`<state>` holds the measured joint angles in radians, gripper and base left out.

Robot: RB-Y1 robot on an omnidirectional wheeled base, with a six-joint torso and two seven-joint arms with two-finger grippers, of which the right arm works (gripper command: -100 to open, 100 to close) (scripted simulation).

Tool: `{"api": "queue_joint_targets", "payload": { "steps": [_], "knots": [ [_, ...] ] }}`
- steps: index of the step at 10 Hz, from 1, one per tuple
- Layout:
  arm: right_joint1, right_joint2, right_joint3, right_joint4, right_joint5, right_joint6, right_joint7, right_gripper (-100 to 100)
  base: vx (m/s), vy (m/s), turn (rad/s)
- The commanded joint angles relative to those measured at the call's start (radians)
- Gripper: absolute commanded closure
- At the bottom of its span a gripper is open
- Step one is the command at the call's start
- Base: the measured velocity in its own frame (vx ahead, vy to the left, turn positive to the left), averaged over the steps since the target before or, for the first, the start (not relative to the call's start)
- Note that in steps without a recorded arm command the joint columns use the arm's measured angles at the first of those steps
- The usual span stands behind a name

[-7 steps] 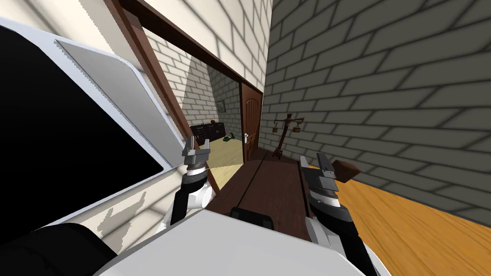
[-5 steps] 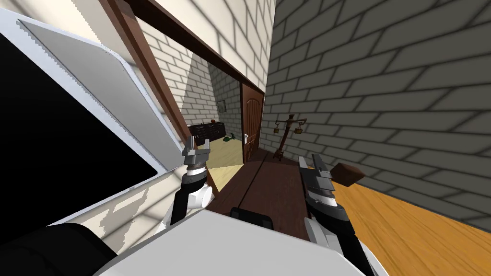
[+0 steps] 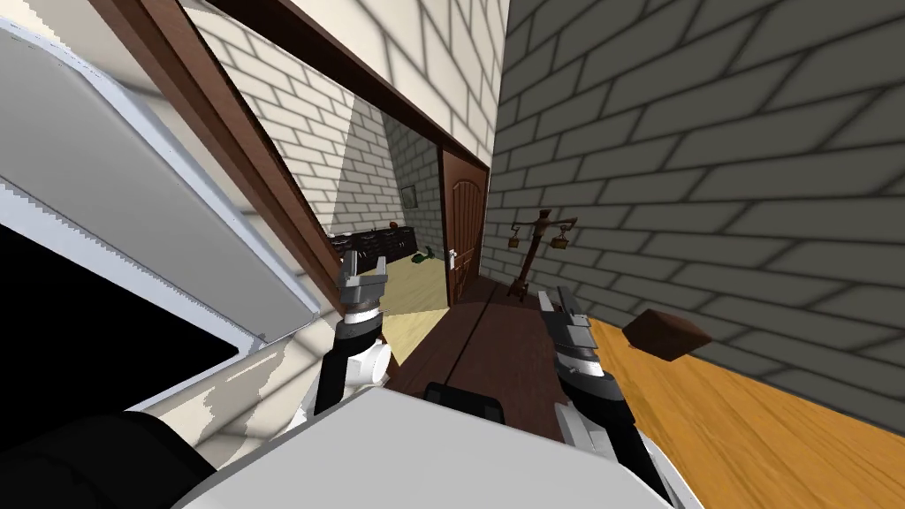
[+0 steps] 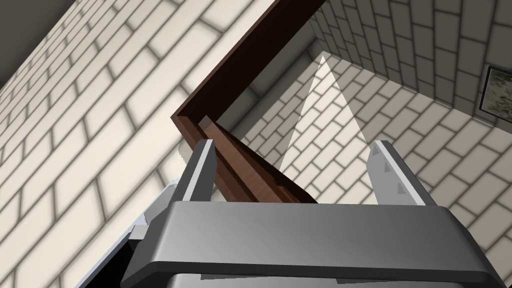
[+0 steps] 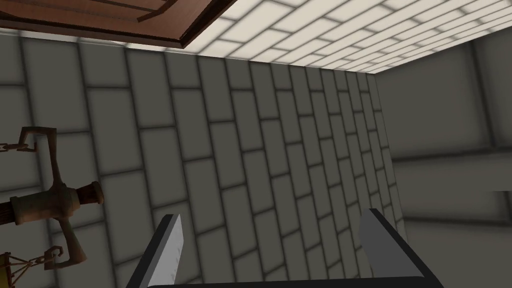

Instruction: Push the door open

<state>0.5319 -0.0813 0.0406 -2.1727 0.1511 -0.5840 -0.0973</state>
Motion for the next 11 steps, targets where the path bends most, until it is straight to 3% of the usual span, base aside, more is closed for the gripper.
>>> {"api": "queue_joint_targets", "payload": {
  "steps": [1,11],
  "knots": [
    [0.006,-0.006,0.025,0.010,0.019,0.001,-0.012,-100,0.240,-0.030,0.045],
    [0.020,-0.057,0.172,0.107,0.140,0.020,-0.104,-100,0.201,-0.030,0.060]
  ]
}}
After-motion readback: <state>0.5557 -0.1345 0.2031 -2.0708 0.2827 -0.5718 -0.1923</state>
